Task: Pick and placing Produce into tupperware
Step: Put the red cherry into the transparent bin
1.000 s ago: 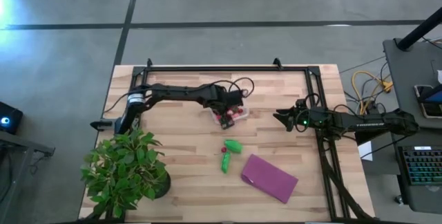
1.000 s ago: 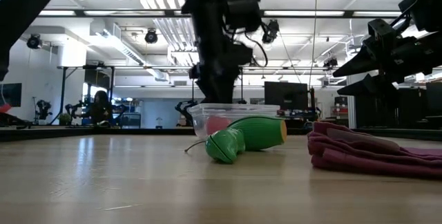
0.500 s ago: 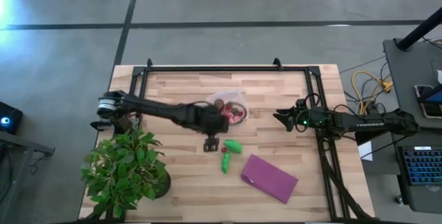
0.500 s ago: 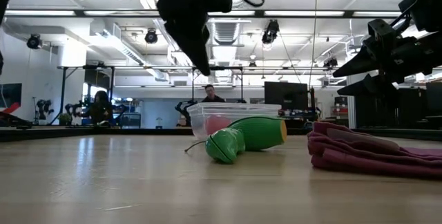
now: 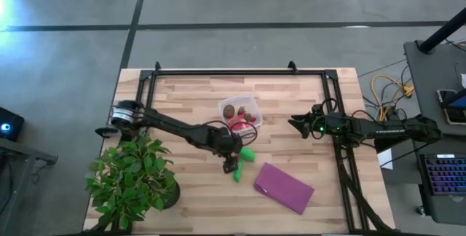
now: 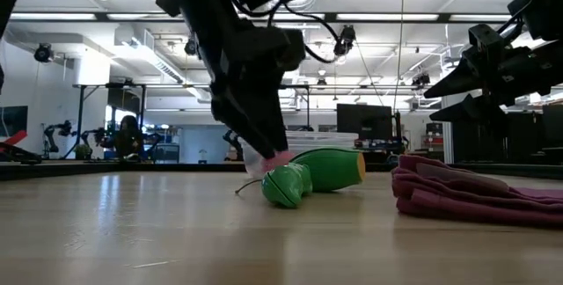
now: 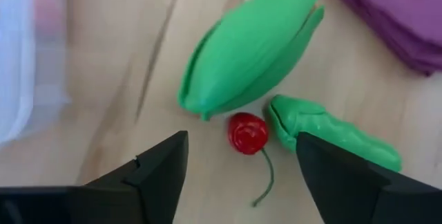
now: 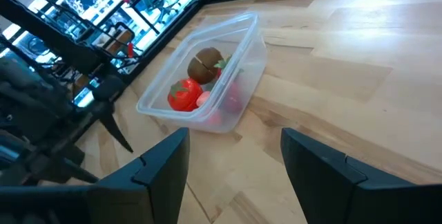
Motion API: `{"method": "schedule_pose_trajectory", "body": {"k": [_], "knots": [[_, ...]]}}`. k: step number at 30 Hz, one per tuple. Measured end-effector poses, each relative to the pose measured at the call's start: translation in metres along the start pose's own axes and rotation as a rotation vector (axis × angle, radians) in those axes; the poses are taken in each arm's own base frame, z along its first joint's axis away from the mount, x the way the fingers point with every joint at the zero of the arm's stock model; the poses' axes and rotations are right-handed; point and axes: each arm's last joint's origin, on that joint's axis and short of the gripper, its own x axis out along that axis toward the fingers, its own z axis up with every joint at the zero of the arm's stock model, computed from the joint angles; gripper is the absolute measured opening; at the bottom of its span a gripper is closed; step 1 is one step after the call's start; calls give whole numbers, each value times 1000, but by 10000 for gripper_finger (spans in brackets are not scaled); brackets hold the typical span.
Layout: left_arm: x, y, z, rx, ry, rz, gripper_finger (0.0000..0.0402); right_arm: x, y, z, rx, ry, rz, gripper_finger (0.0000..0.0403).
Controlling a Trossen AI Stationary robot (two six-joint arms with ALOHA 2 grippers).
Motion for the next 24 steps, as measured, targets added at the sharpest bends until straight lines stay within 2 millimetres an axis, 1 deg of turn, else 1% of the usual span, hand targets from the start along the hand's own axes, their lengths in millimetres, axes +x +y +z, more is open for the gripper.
{"method": "schedule_pose_trajectory", "body": {"k": [3, 8, 17, 24], "knots": [[12, -3, -2, 21, 11, 2, 236, 0, 0, 0, 0, 0, 0, 219], [20, -2, -6, -18, 34, 7, 218, 0, 0, 0, 0, 0, 1, 219], [31, -2, -8, -20, 34, 12, 216, 0, 0, 0, 0, 0, 1, 219], [36, -4, -5, -22, 21, -3, 216, 0, 0, 0, 0, 0, 0, 219]]}}
